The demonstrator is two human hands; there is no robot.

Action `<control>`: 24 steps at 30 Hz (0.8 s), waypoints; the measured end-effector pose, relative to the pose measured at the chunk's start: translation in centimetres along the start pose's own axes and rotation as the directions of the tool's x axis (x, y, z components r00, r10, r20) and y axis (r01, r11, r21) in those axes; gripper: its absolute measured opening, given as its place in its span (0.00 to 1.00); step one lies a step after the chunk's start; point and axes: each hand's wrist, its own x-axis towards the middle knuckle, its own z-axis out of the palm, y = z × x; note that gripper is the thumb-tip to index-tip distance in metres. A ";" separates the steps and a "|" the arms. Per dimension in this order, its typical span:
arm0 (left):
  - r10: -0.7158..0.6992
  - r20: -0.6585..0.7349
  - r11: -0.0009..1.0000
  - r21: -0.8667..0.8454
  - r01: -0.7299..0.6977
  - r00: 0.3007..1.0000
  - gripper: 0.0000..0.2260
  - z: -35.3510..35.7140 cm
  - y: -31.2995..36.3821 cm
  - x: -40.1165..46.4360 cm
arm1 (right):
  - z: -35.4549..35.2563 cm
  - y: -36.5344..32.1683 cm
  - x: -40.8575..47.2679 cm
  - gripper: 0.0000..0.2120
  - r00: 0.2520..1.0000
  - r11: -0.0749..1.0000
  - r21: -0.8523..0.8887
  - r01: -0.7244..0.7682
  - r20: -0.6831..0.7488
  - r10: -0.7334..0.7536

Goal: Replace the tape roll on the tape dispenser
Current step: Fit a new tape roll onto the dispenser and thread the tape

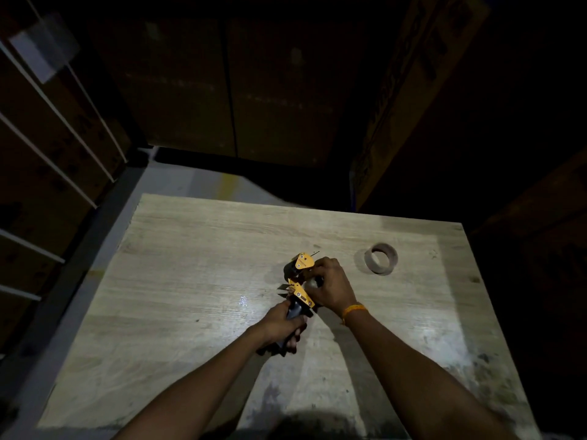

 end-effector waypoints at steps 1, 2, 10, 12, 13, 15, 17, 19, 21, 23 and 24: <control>0.005 -0.004 1.000 0.013 -0.005 1.000 0.14 0.0 0.0 0.0 | -0.1 0.2 0.0 0.10 1.000 1.000 -0.012 0.020 0.011 -0.020; 0.010 -0.009 1.000 0.025 -0.010 1.000 0.13 0.0 0.1 0.1 | -0.2 0.4 0.1 0.09 0.999 0.999 -0.034 0.036 0.025 -0.036; 0.058 -0.067 0.985 0.165 -0.047 0.996 0.12 0.3 1.2 -0.3 | 0.6 0.6 0.3 0.12 0.999 0.989 -0.150 -0.009 0.036 0.014; 0.058 -0.075 0.979 0.201 -0.042 0.996 0.13 0.5 1.7 -0.7 | 0.7 0.6 0.4 0.14 0.998 0.996 -0.071 -0.056 -0.006 0.056; 0.056 -0.070 0.977 0.211 -0.040 0.996 0.13 0.6 2.0 -0.9 | 0.7 0.6 0.3 0.16 0.997 0.997 -0.020 -0.075 -0.034 0.074; 0.054 -0.048 0.974 0.222 -0.042 0.997 0.12 0.7 2.4 -1.2 | 0.4 0.3 -0.1 0.15 0.992 0.994 0.064 -0.091 -0.083 0.096; 0.059 -0.032 0.975 0.214 -0.051 0.998 0.11 1.0 2.9 -1.4 | 0.1 0.1 -0.7 0.12 0.985 0.991 0.101 -0.093 -0.137 0.106; 0.072 -0.052 0.971 0.234 -0.057 0.996 0.10 1.2 3.3 -1.6 | 0.1 0.1 -1.1 0.07 0.974 0.985 0.146 -0.094 -0.190 0.121; 0.084 -0.098 0.959 0.278 -0.054 0.992 0.11 1.5 3.7 -1.6 | -0.2 -0.2 -1.3 0.02 0.958 0.976 0.206 -0.072 -0.259 0.125; 0.084 -0.129 0.950 0.309 -0.041 0.988 0.12 1.8 4.0 -1.6 | -0.8 -0.7 -1.5 0.01 0.945 0.969 0.246 -0.022 -0.312 0.101; 0.080 -0.139 0.947 0.320 -0.031 0.987 0.12 2.0 4.1 -1.7 | -1.2 -1.0 -1.4 0.01 0.942 0.967 0.256 0.003 -0.326 0.083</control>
